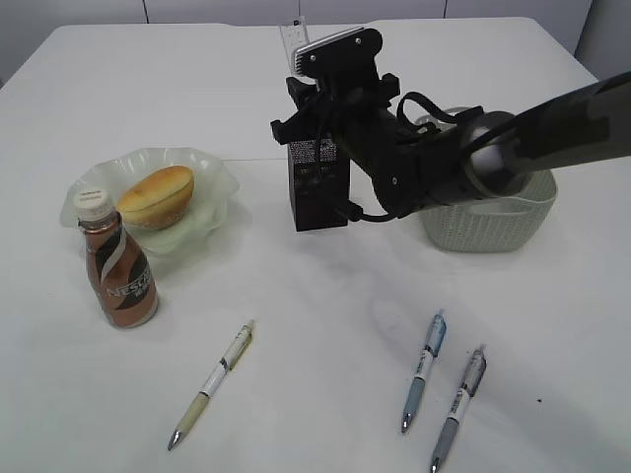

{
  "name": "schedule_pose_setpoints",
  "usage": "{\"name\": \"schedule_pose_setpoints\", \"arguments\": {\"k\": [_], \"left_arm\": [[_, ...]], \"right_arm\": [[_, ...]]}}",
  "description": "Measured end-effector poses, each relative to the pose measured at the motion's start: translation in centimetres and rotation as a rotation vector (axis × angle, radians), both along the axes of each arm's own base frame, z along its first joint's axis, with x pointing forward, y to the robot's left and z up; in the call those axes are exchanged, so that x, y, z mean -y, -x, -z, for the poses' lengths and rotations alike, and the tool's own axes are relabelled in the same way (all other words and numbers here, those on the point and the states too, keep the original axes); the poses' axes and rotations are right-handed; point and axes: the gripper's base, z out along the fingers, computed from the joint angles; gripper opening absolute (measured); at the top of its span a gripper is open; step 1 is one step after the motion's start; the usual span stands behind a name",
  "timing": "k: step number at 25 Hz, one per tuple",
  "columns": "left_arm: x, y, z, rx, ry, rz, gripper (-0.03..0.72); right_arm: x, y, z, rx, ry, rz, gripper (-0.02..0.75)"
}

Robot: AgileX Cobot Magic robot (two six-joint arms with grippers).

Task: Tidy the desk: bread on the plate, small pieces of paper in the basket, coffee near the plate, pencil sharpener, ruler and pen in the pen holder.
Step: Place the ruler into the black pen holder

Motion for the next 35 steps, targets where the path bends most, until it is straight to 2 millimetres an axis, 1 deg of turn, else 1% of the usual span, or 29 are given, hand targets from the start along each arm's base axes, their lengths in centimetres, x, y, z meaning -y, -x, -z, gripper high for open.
{"name": "schedule_pose_setpoints", "arguments": {"k": [8, 21, 35], "left_arm": [[0.0, 0.0, 0.0, 0.0, 0.0, 0.0, 0.416], [0.0, 0.0, 0.0, 0.0, 0.0, 0.0, 0.416], [0.0, 0.0, 0.0, 0.0, 0.0, 0.0, 0.416]], "right_arm": [[-0.1, -0.1, 1.2, -0.018, 0.009, 0.001, 0.276], [0.0, -0.2, 1.3, -0.025, -0.003, 0.012, 0.276], [0.3, -0.2, 2.1, -0.132, -0.022, 0.042, 0.281]]}}
